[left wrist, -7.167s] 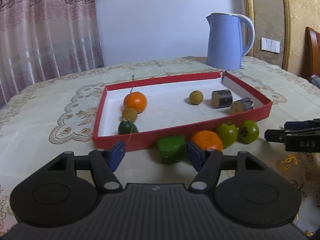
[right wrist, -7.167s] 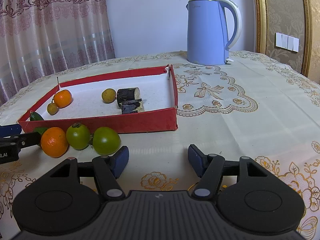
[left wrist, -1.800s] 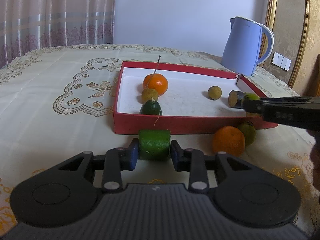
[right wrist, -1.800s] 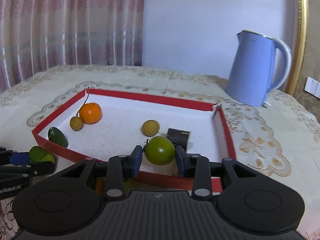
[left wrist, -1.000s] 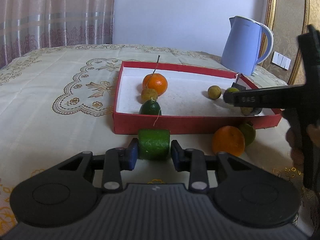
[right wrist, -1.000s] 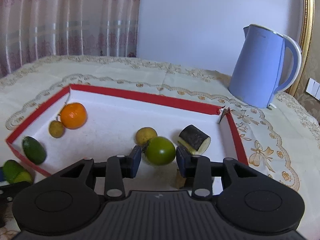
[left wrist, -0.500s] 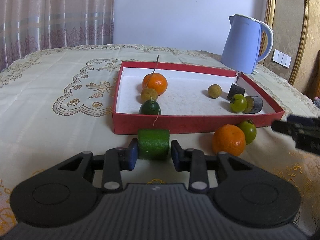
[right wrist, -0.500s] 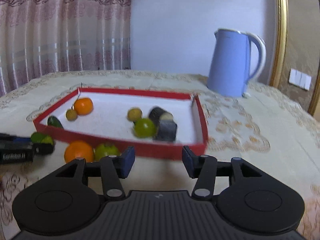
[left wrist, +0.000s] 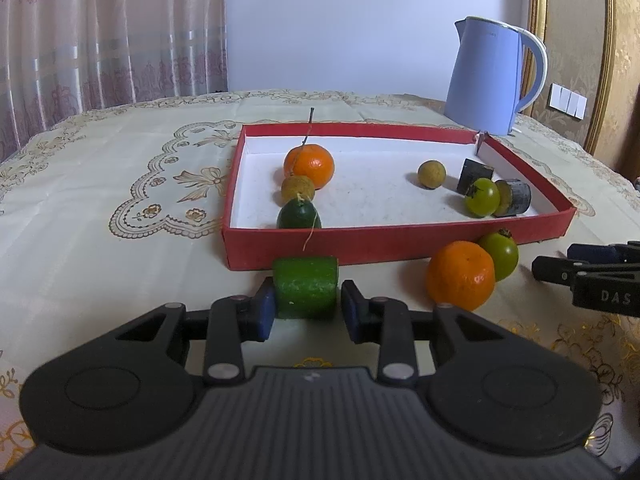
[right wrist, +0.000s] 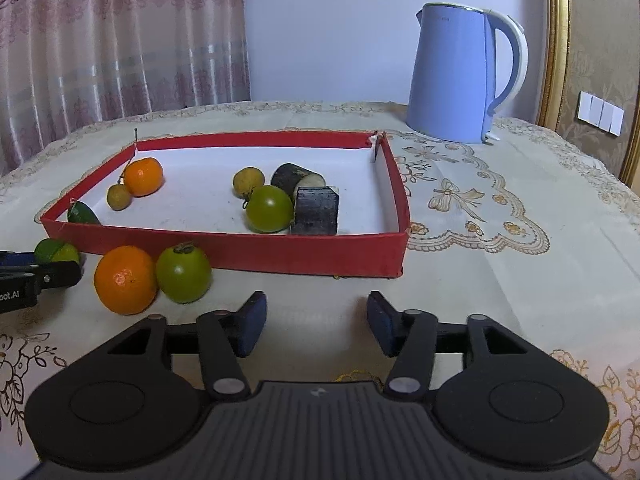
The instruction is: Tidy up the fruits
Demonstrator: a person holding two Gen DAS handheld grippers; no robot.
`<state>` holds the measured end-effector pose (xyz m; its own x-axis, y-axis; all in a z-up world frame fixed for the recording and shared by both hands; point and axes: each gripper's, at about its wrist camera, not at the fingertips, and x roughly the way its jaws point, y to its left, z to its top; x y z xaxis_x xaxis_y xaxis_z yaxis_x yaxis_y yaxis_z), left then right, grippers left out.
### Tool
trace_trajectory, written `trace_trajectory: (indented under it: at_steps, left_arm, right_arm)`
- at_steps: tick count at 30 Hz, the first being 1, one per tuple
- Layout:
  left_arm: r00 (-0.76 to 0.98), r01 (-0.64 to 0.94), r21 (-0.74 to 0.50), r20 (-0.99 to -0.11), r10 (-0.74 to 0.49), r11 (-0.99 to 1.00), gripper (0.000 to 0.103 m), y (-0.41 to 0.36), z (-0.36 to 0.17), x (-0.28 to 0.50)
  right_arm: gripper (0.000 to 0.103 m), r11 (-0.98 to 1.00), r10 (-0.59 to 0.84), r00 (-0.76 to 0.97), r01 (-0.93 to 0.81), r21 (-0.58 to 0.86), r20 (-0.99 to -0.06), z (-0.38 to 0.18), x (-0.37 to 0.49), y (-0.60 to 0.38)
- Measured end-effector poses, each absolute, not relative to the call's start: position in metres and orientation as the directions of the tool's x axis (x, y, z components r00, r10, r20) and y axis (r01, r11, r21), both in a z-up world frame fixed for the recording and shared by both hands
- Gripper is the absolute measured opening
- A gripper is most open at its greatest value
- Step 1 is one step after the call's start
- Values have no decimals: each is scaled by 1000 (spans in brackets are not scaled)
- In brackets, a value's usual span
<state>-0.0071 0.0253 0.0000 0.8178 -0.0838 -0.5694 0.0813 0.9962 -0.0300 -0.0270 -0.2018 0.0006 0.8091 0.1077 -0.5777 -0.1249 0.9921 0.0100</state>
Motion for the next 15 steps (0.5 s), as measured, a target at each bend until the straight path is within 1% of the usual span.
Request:
trace_trajectory:
  at_steps: [3, 15]
  left_arm:
    - [820, 76, -21, -568, -75, 997, 28, 24, 0, -8]
    - [820, 92, -46, -564, -101, 995, 27, 34, 7, -15]
  right_arm:
    - [66, 992, 102, 805, -125, 1, -584, 0, -26, -200]
    - [72, 994, 91, 805, -110, 4, -586, 0, -24, -202]
